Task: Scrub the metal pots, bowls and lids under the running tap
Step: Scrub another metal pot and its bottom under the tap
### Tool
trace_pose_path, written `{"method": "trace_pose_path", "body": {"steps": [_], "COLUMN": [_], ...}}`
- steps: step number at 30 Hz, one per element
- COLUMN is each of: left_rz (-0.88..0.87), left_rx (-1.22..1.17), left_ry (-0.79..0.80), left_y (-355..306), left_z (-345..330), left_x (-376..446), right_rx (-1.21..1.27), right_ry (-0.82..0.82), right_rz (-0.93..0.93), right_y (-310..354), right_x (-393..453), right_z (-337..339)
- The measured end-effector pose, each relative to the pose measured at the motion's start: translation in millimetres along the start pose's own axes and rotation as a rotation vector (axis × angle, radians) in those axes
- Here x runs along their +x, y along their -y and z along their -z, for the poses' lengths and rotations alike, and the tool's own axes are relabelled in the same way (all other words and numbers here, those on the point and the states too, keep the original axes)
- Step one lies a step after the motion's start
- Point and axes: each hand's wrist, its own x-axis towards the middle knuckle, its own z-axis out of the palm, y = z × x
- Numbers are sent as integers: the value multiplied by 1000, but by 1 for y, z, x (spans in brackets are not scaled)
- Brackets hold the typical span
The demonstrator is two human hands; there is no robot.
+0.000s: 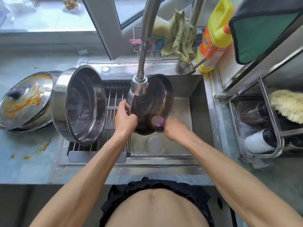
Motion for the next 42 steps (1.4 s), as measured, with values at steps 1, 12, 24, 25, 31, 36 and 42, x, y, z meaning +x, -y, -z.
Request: {"method": "trace_pose_path", "body": {"steps": [1,12,24,25,31,36,42], "left_rz": [-30,3,-97,-108,-37,27,-64], "left_rx": [-11,10,-81,-88,-132,-138,-121], "left_ry": [-26,13,-132,-139,-68,-23,-105], "left_y": [3,14,17,19,18,22,17], "left_z": [-5,0,-5,-4,6,6,-5], "left_x": [-3,-3,1,2,2,-1,3], "right_rx": [102,-236,268,310,-50,-238,77], "right_ry": [37,-109,204,207,-23,-180,90], "right_rz": [52,-6,32,37,-48,-79,8], "right_y": [8,4,40,41,26,14,46], "right_x": [-2,12,-1,-2,-3,-3,-15], "right_z": [-4,26,26,27,25,29,30]}}
